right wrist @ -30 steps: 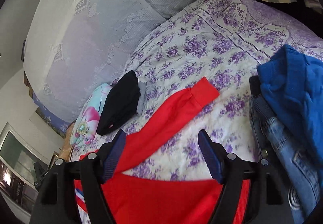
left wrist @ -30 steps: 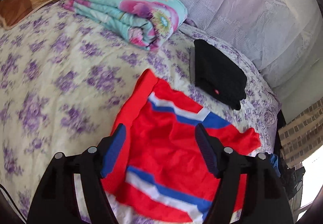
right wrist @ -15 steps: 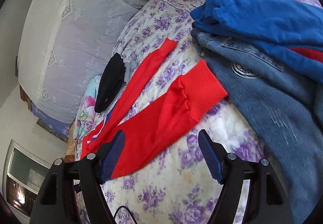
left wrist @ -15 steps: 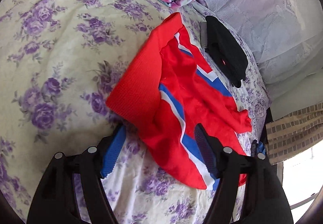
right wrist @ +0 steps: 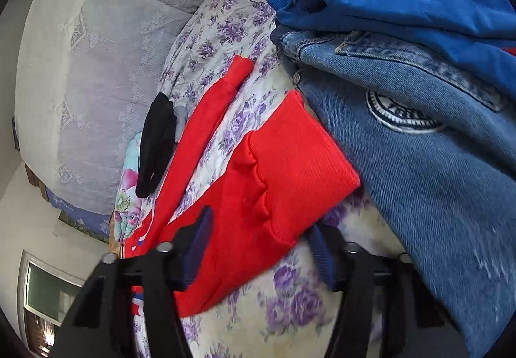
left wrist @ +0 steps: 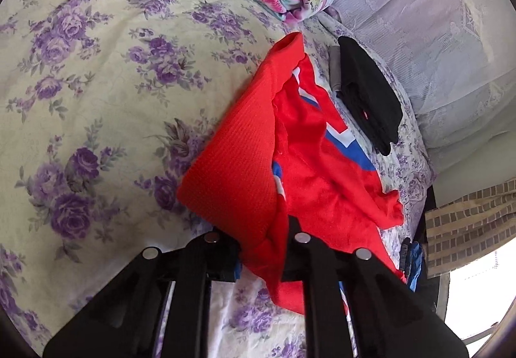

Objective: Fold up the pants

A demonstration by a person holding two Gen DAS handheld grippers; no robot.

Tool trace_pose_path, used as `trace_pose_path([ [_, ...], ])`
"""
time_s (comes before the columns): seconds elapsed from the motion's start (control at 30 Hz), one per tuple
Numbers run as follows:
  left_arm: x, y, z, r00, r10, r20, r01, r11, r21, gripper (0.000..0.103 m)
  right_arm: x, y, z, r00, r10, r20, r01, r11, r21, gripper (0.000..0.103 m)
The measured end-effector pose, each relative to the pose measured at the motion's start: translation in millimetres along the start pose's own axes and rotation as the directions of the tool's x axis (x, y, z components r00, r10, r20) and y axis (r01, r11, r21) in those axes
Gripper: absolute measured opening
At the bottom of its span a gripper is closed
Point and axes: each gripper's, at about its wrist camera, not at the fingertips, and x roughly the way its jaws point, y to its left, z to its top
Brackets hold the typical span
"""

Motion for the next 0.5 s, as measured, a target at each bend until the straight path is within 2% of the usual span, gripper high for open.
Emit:
trace_pose_path([
  [0.07,-17,-2,0,1.000,-0.012,0.025,0.012,1.000,0.001,0.011,-2,1,0,1.000,0.030,-0.007,-0.030,1.000,0.002,0.019],
  [0.2,-64,3,-7,0.998,-0.023,0.062,0.024,1.000,-0.002,0.011,-31,20,-17,0.997,0.071,-0.019,-0.072,0.994,-0.085,0.018],
  [0.3,-88,20,-24,0.998,-0.014,0.061,0.015,1.000,-0.026,0.011,-48,21,-33,0.997,0.058,-0.052,-0.064,0.991,-0.118,0.018],
  [0.4,-78,43,-47,1.000,0.021,0.013,-0.021,0.998,-0.052,0.012,-47,7,-43,0.998,0.005,-0.067,-0.012,0.994,-0.108,0.018],
  [0.43,-70,52,-54,1.000,0.031,-0.001,-0.031,0.997,-0.069,0.016,-44,2,-45,0.997,-0.006,-0.078,-0.001,0.995,-0.098,0.018],
  [0.5,-65,67,-61,1.000,-0.009,0.027,0.012,0.994,-0.108,0.017,-40,-6,-47,0.995,-0.001,-0.102,-0.007,0.997,-0.076,0.019],
])
